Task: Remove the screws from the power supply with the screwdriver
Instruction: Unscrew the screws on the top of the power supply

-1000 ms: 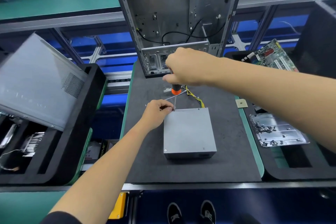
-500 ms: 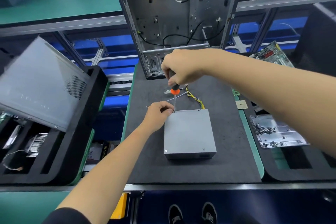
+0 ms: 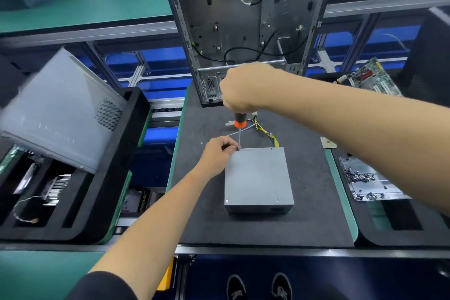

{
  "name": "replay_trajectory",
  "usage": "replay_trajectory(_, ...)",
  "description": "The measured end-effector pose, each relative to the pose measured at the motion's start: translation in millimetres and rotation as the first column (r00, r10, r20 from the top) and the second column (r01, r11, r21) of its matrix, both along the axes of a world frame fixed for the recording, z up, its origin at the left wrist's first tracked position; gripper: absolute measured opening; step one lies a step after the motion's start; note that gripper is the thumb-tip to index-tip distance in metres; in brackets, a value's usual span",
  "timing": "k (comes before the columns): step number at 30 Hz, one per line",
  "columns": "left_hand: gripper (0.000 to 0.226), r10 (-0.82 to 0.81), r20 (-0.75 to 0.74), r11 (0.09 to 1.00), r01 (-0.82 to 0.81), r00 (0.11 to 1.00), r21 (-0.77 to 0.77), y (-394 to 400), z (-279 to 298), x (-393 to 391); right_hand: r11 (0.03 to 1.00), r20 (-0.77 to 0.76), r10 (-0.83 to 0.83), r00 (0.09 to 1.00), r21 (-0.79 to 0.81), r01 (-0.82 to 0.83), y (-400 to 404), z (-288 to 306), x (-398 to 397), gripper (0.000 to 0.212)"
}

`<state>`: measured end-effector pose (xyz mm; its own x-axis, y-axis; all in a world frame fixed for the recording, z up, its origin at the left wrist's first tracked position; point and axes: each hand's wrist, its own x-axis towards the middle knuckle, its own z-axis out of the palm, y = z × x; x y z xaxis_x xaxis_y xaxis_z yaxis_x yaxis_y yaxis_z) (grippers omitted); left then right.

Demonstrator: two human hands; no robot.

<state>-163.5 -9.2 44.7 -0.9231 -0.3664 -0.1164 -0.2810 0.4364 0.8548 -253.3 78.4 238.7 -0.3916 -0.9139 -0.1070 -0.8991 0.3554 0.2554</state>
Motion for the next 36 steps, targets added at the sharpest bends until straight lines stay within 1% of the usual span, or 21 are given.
replay_trajectory(1, 0.027, 0.001, 0.003, 1.000, -0.001, 1.000, -0.002, -0.1, -0.9, -0.4, 0.999, 0.005, -0.001, 1.000, 0.046, 0.000, 2.2, 1.3, -2.9, 0.034)
replay_trajectory(4, 0.031, 0.003, 0.003, 1.000, -0.003, 1.000, -0.006, -1.1, -3.1, -1.5, 0.991, 0.148, -0.039, 0.988, 0.135, 0.019, 11.0, 5.1, -13.0, 0.042)
replay_trajectory(6, 0.033, -0.003, -0.002, 1.000, 0.003, 1.000, -0.008, -2.3, -3.8, -2.2, 0.995, 0.198, 0.001, 0.980, 0.101, -0.021, 14.8, 5.4, -17.3, 0.040)
replay_trajectory(8, 0.033, -0.019, -0.007, 1.000, 0.019, 1.000, -0.019, -3.6, -4.0, -2.7, 0.995, 0.241, 0.059, 0.969, 0.062, -0.076, 15.9, 3.8, -17.7, 0.032)
replay_trajectory(12, 0.027, -0.050, -0.030, 0.998, 0.049, 0.998, -0.033, -3.6, -4.2, -3.0, 0.989, 0.390, 0.137, 0.910, -0.004, -0.147, 11.6, 4.4, -8.9, 0.004)
replay_trajectory(13, 0.023, -0.054, -0.036, 0.998, 0.053, 0.998, -0.035, -3.3, -4.0, -3.2, 0.986, 0.419, 0.159, 0.894, -0.018, -0.167, 9.1, 4.3, -7.5, 0.007)
replay_trajectory(14, 0.019, -0.058, -0.036, 0.998, 0.056, 0.998, -0.040, -2.9, -3.8, -3.7, 0.983, 0.435, 0.173, 0.884, -0.018, -0.184, 6.4, 4.5, -6.1, 0.015)
replay_trajectory(16, 0.018, -0.056, -0.029, 0.997, 0.055, 0.998, -0.046, -2.4, -3.6, -3.6, 0.984, 0.440, 0.163, 0.883, -0.002, -0.180, 1.3, 7.3, -4.2, 0.023)
replay_trajectory(20, 0.026, -0.048, -0.036, 0.998, 0.047, 0.998, -0.031, -1.0, -3.0, -2.0, 0.994, 0.486, 0.091, 0.869, 0.005, -0.106, 2.0, 10.9, -4.4, 0.022)
replay_trajectory(22, 0.029, -0.049, -0.043, 0.998, 0.048, 0.998, -0.026, -0.1, -2.9, -1.8, 0.996, 0.464, 0.082, 0.882, -0.020, -0.082, 4.0, 8.0, -5.6, 0.008)
replay_trajectory(23, 0.030, -0.049, -0.043, 0.999, 0.048, 0.998, -0.022, 0.0, -2.6, -1.7, 0.998, 0.417, 0.063, 0.907, -0.018, -0.062, 4.4, 5.8, -6.8, 0.019)
replay_trajectory(24, 0.031, -0.050, -0.042, 0.999, 0.050, 0.998, -0.018, -0.2, -2.3, -1.8, 0.999, 0.330, 0.044, 0.943, 0.000, -0.046, 5.1, 3.6, -7.0, 0.032)
replay_trajectory(25, 0.032, -0.054, -0.042, 0.998, 0.054, 0.998, -0.018, -0.7, -2.2, -2.0, 0.999, 0.202, 0.034, 0.979, 0.035, -0.042, 5.3, 0.7, -6.8, 0.037)
replay_trajectory(26, 0.033, -0.059, -0.040, 0.998, 0.058, 0.997, -0.021, -1.2, -2.3, -2.1, 0.998, 0.076, 0.044, 0.996, 0.047, -0.048, 5.2, -0.7, -4.6, 0.033)
replay_trajectory(27, 0.035, -0.063, -0.038, 0.998, 0.062, 0.997, -0.025, -1.0, -2.4, -2.4, 0.998, 0.002, 0.045, 0.999, 0.048, -0.045, 4.3, -2.2, -3.6, 0.029)
replay_trajectory(28, 0.036, -0.063, -0.036, 0.998, 0.062, 0.997, -0.028, -1.3, -2.4, -2.3, 0.999, 0.001, 0.025, 1.000, 0.041, -0.025, 3.6, -2.1, -3.2, 0.030)
replay_trajectory(30, 0.036, -0.063, -0.040, 0.998, 0.062, 0.997, -0.031, -1.9, -2.2, -2.3, 0.996, 0.091, 0.005, 0.996, 0.084, -0.012, 3.4, -2.0, -6.1, 0.033)
replay_trajectory(32, 0.033, -0.062, -0.041, 0.998, 0.061, 0.997, -0.035, -1.9, -1.9, -2.3, 0.995, 0.199, 0.051, 0.979, 0.072, -0.066, 4.7, -0.8, -11.3, 0.027)
replay_trajectory(35, 0.028, -0.060, -0.032, 0.998, 0.059, 0.998, -0.033, -0.6, -1.4, -2.6, 0.992, 0.397, 0.126, 0.909, -0.035, -0.122, 12.9, 5.2, -16.2, 0.005)
replay_trajectory(36, 0.027, -0.057, -0.029, 0.998, 0.056, 0.998, -0.035, -0.2, -1.2, -3.1, 0.989, 0.436, 0.144, 0.888, -0.048, -0.137, 14.4, 6.9, -18.0, 0.006)
